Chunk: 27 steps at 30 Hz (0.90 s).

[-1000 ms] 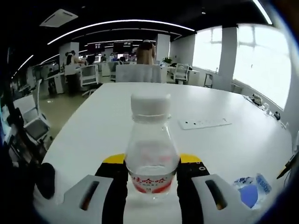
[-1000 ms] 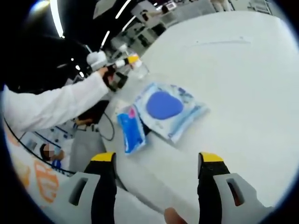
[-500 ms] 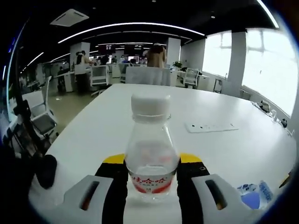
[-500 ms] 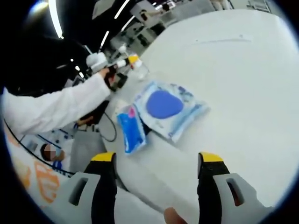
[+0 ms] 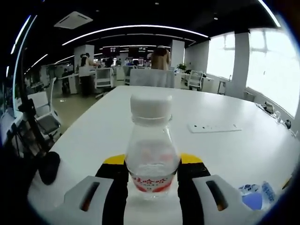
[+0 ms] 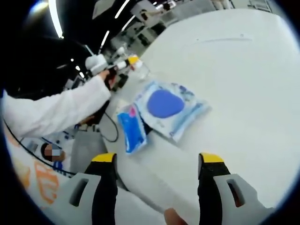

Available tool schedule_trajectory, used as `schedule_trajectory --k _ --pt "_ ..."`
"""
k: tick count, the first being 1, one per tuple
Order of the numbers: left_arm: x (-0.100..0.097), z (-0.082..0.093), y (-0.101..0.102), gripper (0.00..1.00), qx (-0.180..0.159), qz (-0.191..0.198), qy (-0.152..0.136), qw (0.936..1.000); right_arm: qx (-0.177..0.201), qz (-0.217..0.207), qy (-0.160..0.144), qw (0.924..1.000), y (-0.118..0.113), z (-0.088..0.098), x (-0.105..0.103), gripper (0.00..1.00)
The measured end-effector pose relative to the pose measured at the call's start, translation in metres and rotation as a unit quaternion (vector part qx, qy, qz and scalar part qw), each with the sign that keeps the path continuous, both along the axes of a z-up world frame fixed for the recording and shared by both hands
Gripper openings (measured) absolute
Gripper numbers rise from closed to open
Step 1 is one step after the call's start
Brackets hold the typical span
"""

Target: Arrange the tabletop items into an orderly group along one side of the table until the central work area is clear of visible clutter.

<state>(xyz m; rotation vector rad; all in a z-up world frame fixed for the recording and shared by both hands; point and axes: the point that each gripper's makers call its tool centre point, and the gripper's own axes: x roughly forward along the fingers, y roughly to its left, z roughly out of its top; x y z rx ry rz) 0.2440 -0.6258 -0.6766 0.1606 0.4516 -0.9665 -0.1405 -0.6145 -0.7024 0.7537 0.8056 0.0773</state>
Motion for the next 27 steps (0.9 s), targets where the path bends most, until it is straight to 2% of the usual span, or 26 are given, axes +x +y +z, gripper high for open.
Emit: schedule_trajectory --k 11,21,25,27 --pt "-0.002 -0.003 0.005 0.4 0.007 0.0 -0.004 1.0 0.007 -0.002 -0.004 1.0 0.002 0.001 -0.001 0.69" --pt "-0.011 -0.002 0.008 0.4 0.028 0.001 -0.009 0.9996 0.006 0.001 -0.01 0.9999 0.005 0.004 -0.001 0.69" --pt "-0.011 0.009 0.012 0.44 0.013 0.007 -0.006 0.9999 0.007 0.0 -0.014 0.9999 0.006 0.006 -0.003 0.7" --pt "-0.01 0.013 0.014 0.5 0.007 0.01 -0.002 0.9999 0.007 -0.001 -0.016 0.9998 0.006 0.007 -0.003 0.7"
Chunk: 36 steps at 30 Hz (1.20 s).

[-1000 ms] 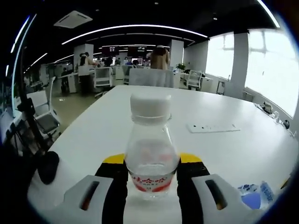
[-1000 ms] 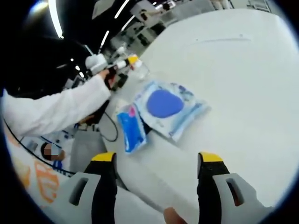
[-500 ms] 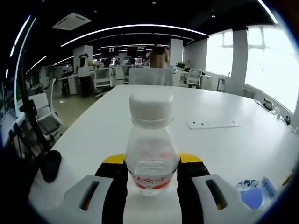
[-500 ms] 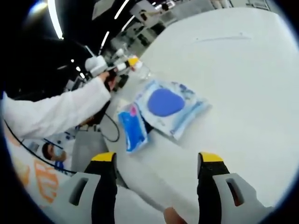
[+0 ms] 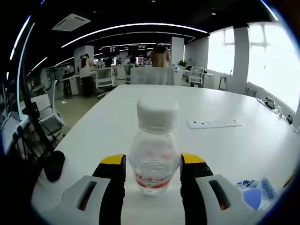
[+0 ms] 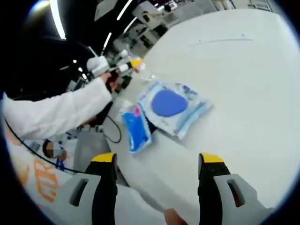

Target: Arrange the tabletop items into an orderly group along one side of the table until the central work area is clear of visible clutter.

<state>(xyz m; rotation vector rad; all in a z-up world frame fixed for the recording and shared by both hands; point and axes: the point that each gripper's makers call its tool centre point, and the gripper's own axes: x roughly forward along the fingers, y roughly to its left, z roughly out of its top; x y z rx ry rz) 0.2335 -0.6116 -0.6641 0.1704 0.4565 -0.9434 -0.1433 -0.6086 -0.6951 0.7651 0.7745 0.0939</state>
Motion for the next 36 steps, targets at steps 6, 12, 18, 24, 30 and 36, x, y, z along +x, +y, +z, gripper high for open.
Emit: schedule_trajectory --k 6,12,18,24,30,36 --pt "0.0 0.007 0.012 0.75 0.0 0.006 -0.001 1.0 0.004 -0.009 -0.014 0.9999 -0.002 0.006 0.0 0.7" --pt "-0.012 0.01 0.03 0.82 0.008 0.009 0.013 0.9998 0.003 -0.01 -0.022 0.9997 0.0 0.009 -0.005 0.7" --pt "-0.027 0.015 0.049 0.85 0.003 0.016 0.026 0.9995 0.001 -0.013 -0.035 0.9993 0.001 0.015 -0.009 0.7" --pt "-0.047 0.019 0.068 0.85 0.003 0.014 0.026 0.9996 0.003 -0.017 -0.042 0.9989 0.003 0.017 -0.018 0.7" --pt "-0.063 0.023 0.086 0.86 -0.016 0.03 0.042 0.9985 0.005 -0.023 -0.046 0.9986 0.003 0.018 -0.025 0.7" --pt "-0.082 0.017 0.105 0.86 -0.014 0.045 0.06 0.9971 0.006 -0.028 -0.049 0.9984 0.0 0.019 -0.029 0.7"
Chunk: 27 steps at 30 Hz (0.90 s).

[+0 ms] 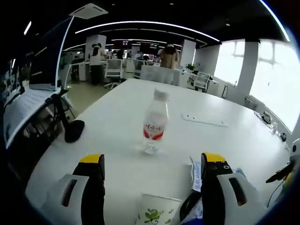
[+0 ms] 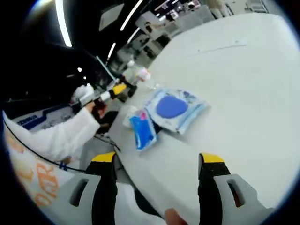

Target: Arrange the tabletop items into an orderly group along one side of the table until the central work area is clear of visible clutter.

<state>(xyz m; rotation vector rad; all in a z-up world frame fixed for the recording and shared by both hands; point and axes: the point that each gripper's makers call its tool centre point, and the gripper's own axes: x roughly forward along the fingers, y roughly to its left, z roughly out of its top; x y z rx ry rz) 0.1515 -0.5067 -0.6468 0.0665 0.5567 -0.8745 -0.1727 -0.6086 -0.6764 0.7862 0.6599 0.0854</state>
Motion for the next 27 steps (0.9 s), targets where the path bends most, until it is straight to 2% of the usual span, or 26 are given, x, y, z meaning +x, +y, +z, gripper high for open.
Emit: schedule_trajectory --k 3,6,11,13,15,18,23,27 --pt "-0.007 -0.003 0.004 0.85 0.003 0.002 0.006 1.0 -0.001 -0.002 -0.002 1.0 -0.001 0.001 -0.001 0.7" --pt "-0.004 -0.01 0.009 0.84 0.007 0.004 0.011 0.9999 0.0 -0.002 -0.004 1.0 -0.001 0.002 -0.001 0.7" --pt "-0.005 -0.009 0.01 0.83 0.006 0.002 0.01 0.9999 -0.004 0.007 -0.006 0.9999 0.002 0.003 -0.001 0.7" --pt "-0.009 -0.008 0.01 0.83 0.01 -0.002 0.01 0.9999 -0.018 0.017 -0.004 0.9997 0.003 0.003 -0.001 0.7" --pt "-0.013 -0.008 0.01 0.82 0.014 -0.005 0.012 0.9998 -0.048 0.037 -0.001 0.9981 0.003 0.0 -0.003 0.71" --pt "-0.016 -0.009 0.012 0.8 0.015 -0.009 0.015 0.9997 -0.067 0.049 0.001 0.9966 0.006 0.0 -0.004 0.71" --pt "-0.021 -0.009 0.013 0.81 0.007 -0.008 0.022 0.9997 -0.063 0.052 0.002 0.9966 0.008 0.0 -0.004 0.71" --pt "-0.028 -0.014 0.017 0.81 0.021 -0.014 0.026 0.9993 -0.064 0.053 -0.001 0.9965 0.007 0.0 -0.005 0.71"
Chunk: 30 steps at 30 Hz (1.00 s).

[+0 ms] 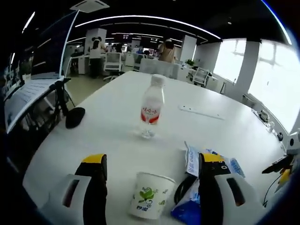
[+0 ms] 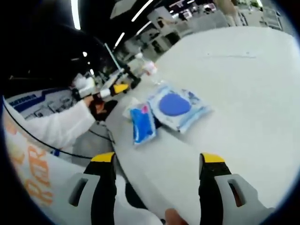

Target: Arrange the tabletop items into an orderly group along one side of the table until the central work area is clear of visible clutter.

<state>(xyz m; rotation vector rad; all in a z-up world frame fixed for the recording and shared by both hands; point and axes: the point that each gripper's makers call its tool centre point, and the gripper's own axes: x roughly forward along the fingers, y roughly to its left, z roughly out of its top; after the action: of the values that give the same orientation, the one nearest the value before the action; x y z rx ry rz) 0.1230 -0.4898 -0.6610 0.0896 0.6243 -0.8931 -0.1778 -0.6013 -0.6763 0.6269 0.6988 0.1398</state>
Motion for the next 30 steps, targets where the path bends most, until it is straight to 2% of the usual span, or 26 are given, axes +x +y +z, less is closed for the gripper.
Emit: schedule_trajectory --k 9,12,20,27,30 --pt "-0.023 -0.025 0.015 0.79 0.047 -0.016 0.016 0.9986 0.01 -0.014 0.005 0.9998 -0.006 -0.004 -0.009 0.71" --pt "-0.028 -0.031 0.017 0.78 0.053 -0.018 0.024 0.9982 0.014 -0.019 0.007 0.9997 -0.006 -0.006 -0.012 0.71" --pt "-0.026 -0.037 0.016 0.73 0.062 -0.014 0.031 0.9975 0.016 -0.02 0.006 0.9997 -0.006 -0.005 -0.012 0.71" --pt "-0.025 -0.053 0.013 0.66 0.096 -0.026 0.029 0.9946 0.02 -0.031 0.004 0.9993 -0.012 -0.005 -0.012 0.71" --pt "-0.023 -0.061 0.014 0.62 0.108 -0.019 0.041 0.9931 0.023 -0.037 0.005 0.9991 -0.013 -0.006 -0.014 0.71"
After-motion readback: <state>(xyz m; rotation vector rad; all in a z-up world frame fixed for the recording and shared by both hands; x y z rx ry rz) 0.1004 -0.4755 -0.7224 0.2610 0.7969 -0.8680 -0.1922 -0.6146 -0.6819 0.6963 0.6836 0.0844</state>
